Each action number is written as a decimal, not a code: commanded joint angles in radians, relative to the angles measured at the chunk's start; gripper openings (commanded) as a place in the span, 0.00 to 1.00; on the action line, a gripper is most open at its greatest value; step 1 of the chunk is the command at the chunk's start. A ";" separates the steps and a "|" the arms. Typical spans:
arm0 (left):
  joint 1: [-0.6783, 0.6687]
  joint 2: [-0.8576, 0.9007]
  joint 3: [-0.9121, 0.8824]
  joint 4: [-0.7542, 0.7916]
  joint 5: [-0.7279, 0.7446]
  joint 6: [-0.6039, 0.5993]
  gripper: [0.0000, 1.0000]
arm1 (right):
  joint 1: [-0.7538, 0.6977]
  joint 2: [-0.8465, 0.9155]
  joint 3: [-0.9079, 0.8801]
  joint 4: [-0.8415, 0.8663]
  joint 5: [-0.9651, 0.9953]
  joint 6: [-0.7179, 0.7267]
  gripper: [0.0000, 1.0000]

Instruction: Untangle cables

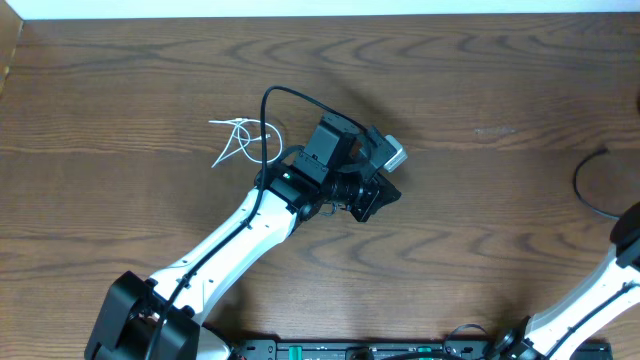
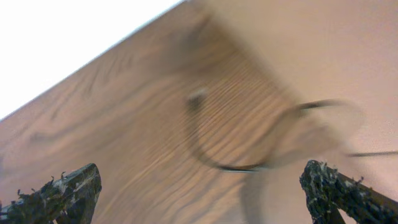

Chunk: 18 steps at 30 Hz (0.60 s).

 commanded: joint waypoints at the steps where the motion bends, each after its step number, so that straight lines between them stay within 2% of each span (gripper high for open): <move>1: -0.002 -0.013 -0.005 -0.001 -0.009 -0.005 0.15 | -0.020 -0.036 0.013 -0.012 0.282 0.088 0.99; 6: -0.002 -0.013 -0.005 -0.001 -0.009 -0.001 0.15 | -0.042 -0.047 0.013 -0.030 0.283 0.084 0.99; 8: -0.002 -0.013 -0.005 -0.001 -0.009 -0.001 0.15 | -0.041 -0.047 0.012 -0.044 0.262 0.039 0.99; 14: -0.002 -0.013 -0.005 -0.001 -0.009 -0.001 0.15 | -0.016 -0.047 0.012 -0.078 0.099 0.042 0.99; 16: -0.002 -0.013 -0.005 -0.001 -0.010 -0.002 0.17 | 0.002 -0.047 0.012 -0.116 0.082 0.069 0.99; 17: -0.001 -0.013 -0.005 -0.001 -0.018 -0.002 0.23 | 0.011 -0.047 0.012 -0.136 0.064 0.069 0.99; 18: -0.001 -0.013 -0.005 -0.001 -0.031 -0.002 0.25 | 0.021 -0.047 0.012 -0.154 0.050 0.069 0.99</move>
